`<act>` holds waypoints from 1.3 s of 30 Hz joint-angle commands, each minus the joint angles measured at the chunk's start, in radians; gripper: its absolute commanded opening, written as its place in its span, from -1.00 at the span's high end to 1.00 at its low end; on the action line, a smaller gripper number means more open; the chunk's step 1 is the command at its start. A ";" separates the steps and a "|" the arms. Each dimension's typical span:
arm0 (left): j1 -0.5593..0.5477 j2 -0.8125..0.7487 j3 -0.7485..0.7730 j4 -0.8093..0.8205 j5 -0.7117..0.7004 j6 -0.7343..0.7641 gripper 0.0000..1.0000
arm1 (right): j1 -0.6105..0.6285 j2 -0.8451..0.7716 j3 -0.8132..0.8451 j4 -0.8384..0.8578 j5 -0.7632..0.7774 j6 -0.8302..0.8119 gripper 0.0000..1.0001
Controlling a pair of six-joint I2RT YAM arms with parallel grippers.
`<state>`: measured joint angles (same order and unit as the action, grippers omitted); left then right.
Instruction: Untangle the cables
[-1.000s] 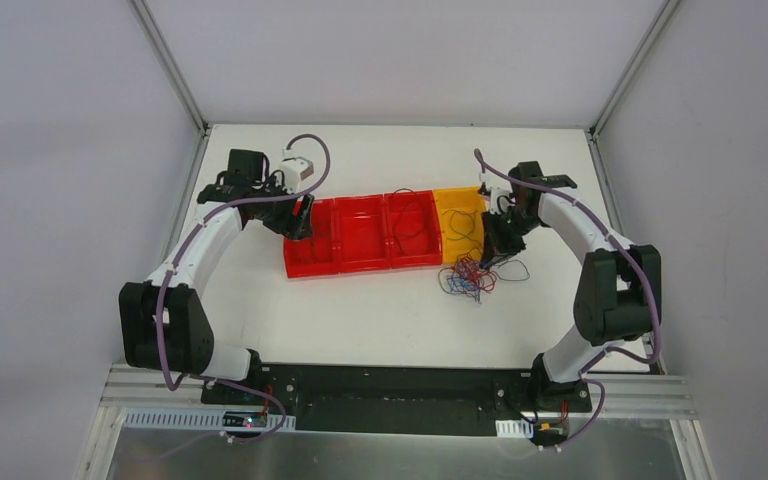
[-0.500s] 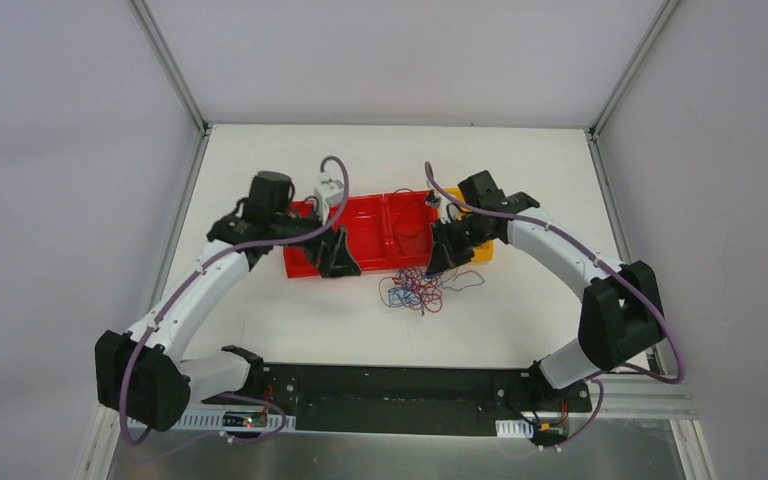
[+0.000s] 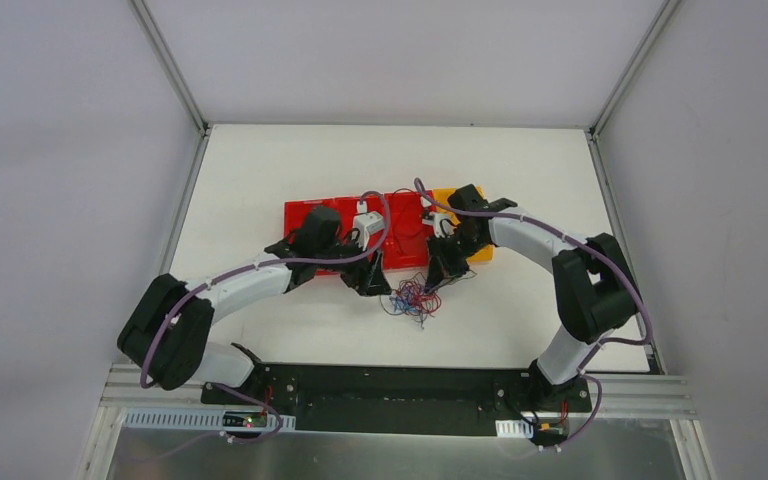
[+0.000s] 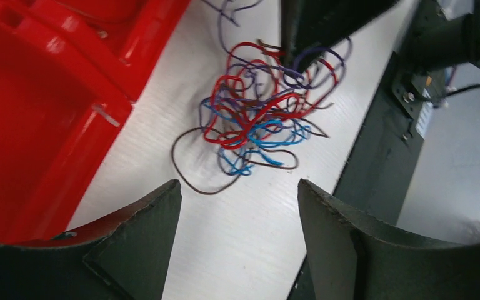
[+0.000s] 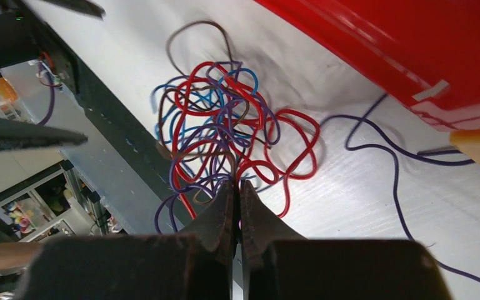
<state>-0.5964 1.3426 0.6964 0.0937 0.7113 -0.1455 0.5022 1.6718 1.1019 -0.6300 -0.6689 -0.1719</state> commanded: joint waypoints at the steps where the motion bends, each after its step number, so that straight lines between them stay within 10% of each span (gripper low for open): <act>1: -0.028 0.065 -0.033 0.155 -0.136 -0.101 -0.28 | 0.002 0.013 -0.026 -0.036 0.048 0.025 1.00; 24: -0.166 0.089 -0.038 0.272 -0.110 0.082 -0.06 | -0.001 0.014 -0.086 -0.016 0.098 0.044 1.00; 39: -0.166 0.198 0.066 0.284 -0.066 -0.249 -0.05 | 0.001 -0.051 -0.107 0.004 0.109 0.027 1.00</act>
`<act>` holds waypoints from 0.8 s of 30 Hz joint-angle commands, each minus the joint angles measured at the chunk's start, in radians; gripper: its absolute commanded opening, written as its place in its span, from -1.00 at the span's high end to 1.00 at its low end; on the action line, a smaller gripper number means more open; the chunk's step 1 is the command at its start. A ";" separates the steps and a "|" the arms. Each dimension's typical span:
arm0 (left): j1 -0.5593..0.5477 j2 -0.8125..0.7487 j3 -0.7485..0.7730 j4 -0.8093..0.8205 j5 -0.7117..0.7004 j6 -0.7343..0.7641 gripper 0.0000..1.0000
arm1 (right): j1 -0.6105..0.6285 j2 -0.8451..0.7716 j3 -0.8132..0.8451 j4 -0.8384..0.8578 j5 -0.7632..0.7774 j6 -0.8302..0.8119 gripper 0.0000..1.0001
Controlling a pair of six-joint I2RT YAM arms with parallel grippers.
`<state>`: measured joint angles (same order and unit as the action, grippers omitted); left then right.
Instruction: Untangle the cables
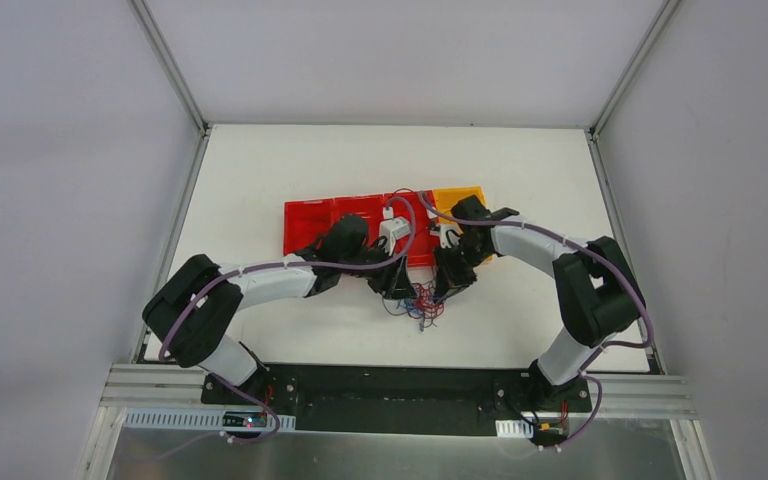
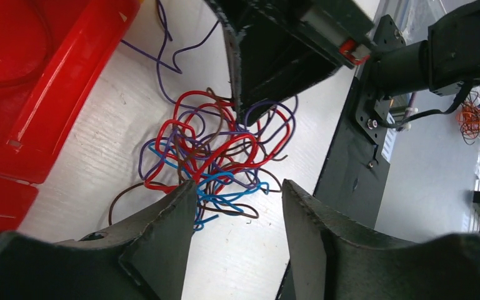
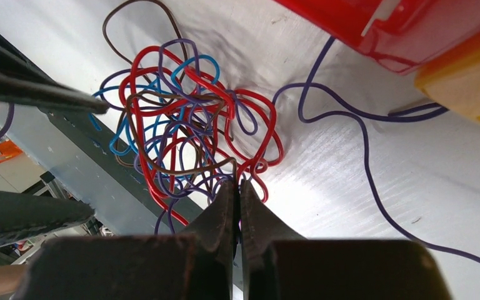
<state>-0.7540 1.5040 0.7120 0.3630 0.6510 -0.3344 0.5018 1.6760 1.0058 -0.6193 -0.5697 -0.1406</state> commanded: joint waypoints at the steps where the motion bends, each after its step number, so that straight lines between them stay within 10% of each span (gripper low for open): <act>1: -0.008 0.048 0.064 0.004 -0.010 -0.044 -0.07 | 0.000 -0.061 -0.014 -0.004 0.007 -0.007 1.00; 12: -0.030 0.195 0.134 -0.063 -0.002 0.065 -0.07 | 0.000 -0.086 -0.013 0.010 -0.012 -0.005 1.00; 18: -0.033 0.073 0.146 -0.159 0.037 0.111 0.96 | -0.017 -0.093 -0.015 -0.014 0.035 -0.024 1.00; 24: -0.020 -0.256 0.181 -0.366 0.153 0.173 1.00 | -0.086 -0.092 0.014 -0.061 0.176 -0.070 1.00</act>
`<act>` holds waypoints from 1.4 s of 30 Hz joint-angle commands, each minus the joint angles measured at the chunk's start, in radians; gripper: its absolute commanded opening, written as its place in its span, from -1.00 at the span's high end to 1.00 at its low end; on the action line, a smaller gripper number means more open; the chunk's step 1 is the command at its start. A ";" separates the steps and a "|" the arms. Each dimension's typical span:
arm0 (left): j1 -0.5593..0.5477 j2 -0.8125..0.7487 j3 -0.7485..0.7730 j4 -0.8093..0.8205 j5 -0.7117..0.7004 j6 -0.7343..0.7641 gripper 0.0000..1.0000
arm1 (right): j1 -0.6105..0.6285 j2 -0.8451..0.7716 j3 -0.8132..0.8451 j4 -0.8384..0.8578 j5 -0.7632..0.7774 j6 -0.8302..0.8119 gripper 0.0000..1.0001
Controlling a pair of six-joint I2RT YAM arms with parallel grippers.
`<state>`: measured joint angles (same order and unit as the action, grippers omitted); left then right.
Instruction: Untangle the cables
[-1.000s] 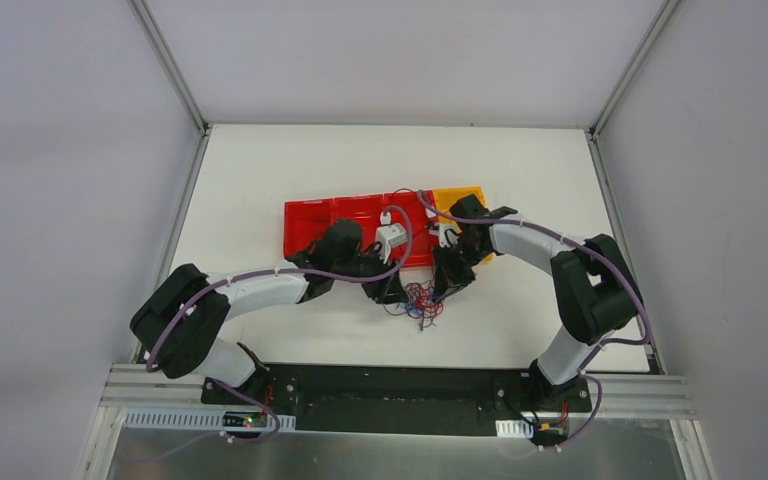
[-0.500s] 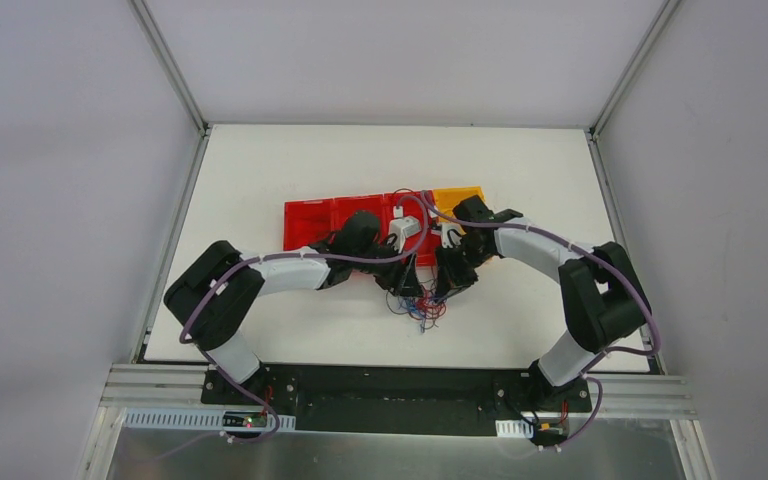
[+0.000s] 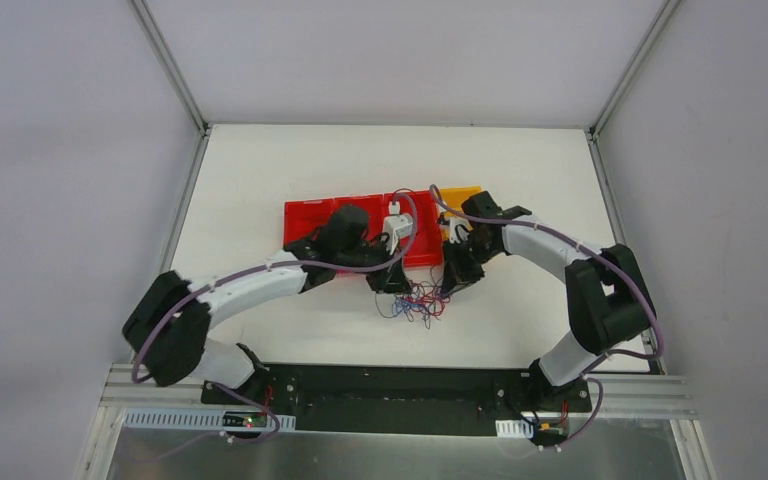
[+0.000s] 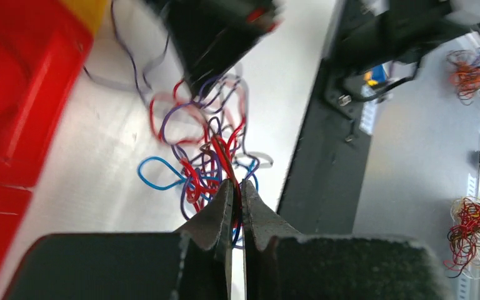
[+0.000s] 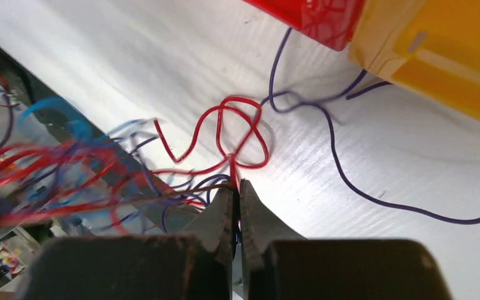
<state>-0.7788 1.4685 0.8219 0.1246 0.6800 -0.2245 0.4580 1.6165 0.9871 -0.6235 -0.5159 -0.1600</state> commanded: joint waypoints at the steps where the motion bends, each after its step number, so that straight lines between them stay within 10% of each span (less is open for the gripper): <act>1: 0.011 -0.263 0.085 -0.161 0.137 0.060 1.00 | -0.048 -0.031 0.038 -0.068 0.142 -0.066 1.00; 25: 0.530 -0.354 0.721 -0.407 0.514 -0.217 1.00 | -0.263 -0.013 -0.018 -0.213 0.299 -0.386 1.00; 27: 0.530 -0.379 0.642 -0.450 0.483 -0.178 0.72 | -0.265 -0.058 0.026 -0.264 0.161 -0.369 1.00; 28: 0.530 -0.396 0.597 -0.466 0.459 -0.152 0.10 | -0.260 -0.090 0.049 -0.275 0.092 -0.343 1.00; 30: 0.521 -0.433 0.497 -0.488 0.393 -0.073 -0.36 | -0.222 -0.163 0.092 -0.261 0.004 -0.271 1.00; 36: 0.379 -0.469 0.261 -0.523 0.237 0.204 -0.90 | -0.025 -0.351 0.134 -0.151 -0.081 -0.124 1.00; 42: 0.223 -0.448 0.176 -0.427 0.174 0.348 -0.90 | 0.076 -0.432 0.167 -0.094 -0.095 -0.108 1.00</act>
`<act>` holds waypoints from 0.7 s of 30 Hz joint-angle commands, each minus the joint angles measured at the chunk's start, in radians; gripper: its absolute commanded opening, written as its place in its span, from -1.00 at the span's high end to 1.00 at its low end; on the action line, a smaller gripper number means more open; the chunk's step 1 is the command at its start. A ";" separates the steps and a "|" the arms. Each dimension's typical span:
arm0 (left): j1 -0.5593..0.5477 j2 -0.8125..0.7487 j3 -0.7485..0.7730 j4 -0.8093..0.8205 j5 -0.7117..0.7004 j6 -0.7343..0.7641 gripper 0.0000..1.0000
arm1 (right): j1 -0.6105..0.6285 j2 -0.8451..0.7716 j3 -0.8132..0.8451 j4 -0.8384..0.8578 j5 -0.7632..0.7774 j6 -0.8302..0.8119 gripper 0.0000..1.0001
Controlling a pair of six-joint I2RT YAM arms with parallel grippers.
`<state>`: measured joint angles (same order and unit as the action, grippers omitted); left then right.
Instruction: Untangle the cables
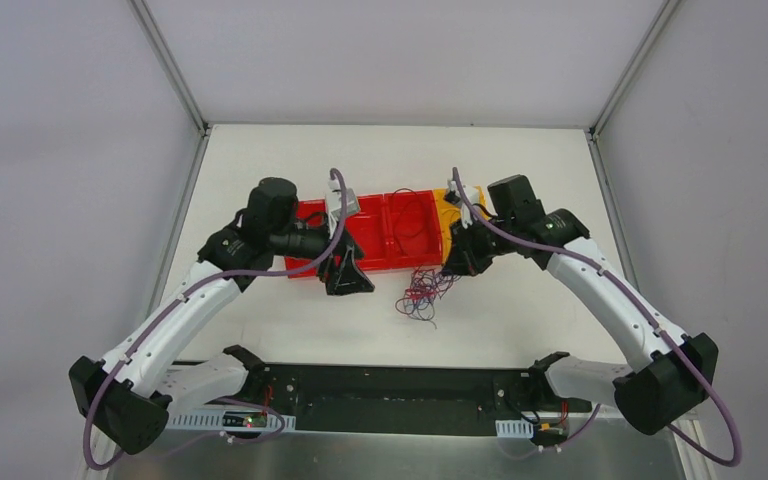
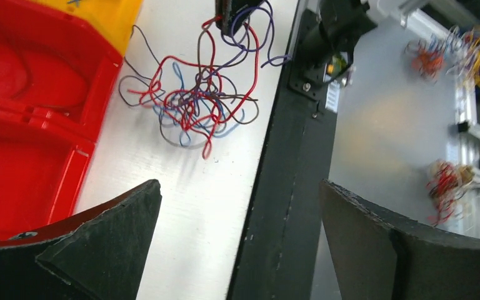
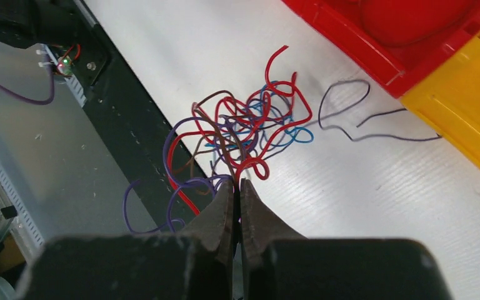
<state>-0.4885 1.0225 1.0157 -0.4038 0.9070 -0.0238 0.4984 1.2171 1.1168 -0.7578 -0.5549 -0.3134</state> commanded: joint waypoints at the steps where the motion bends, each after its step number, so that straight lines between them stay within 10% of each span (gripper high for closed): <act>1: -0.090 0.013 -0.018 0.122 -0.063 0.145 -0.84 | 0.051 -0.040 0.044 0.046 -0.060 0.045 1.00; 18: -0.299 0.182 -0.079 0.285 -0.141 0.250 -0.21 | 0.200 -0.071 0.108 0.085 -0.041 0.079 1.00; 21: -0.317 0.190 -0.064 0.291 -0.133 0.237 0.39 | 0.203 -0.074 0.105 0.098 -0.035 0.083 1.00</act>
<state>-0.7845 1.2053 0.9432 -0.1753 0.7742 0.1871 0.6914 1.1725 1.1755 -0.7036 -0.5827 -0.2474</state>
